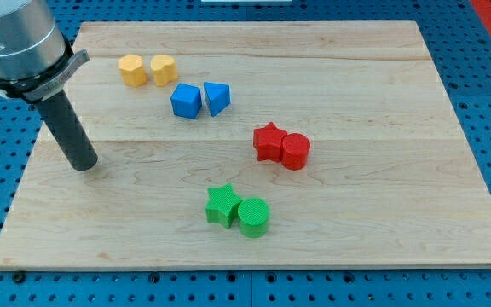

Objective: Slightly touch the blue blocks

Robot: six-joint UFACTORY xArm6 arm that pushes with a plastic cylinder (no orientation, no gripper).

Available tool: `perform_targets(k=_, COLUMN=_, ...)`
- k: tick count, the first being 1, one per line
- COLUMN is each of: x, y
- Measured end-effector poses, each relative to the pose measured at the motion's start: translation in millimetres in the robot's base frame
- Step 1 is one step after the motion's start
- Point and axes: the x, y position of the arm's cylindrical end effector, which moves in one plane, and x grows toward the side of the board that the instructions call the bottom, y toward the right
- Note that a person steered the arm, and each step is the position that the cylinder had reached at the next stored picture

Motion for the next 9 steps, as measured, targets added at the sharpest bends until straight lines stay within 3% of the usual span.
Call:
perform_targets(k=3, x=-1.9, y=5.2)
perform_targets(k=6, x=-124.6, y=25.8)
perform_targets(k=8, x=-146.0, y=164.6)
perform_targets(k=9, x=-190.7, y=149.8)
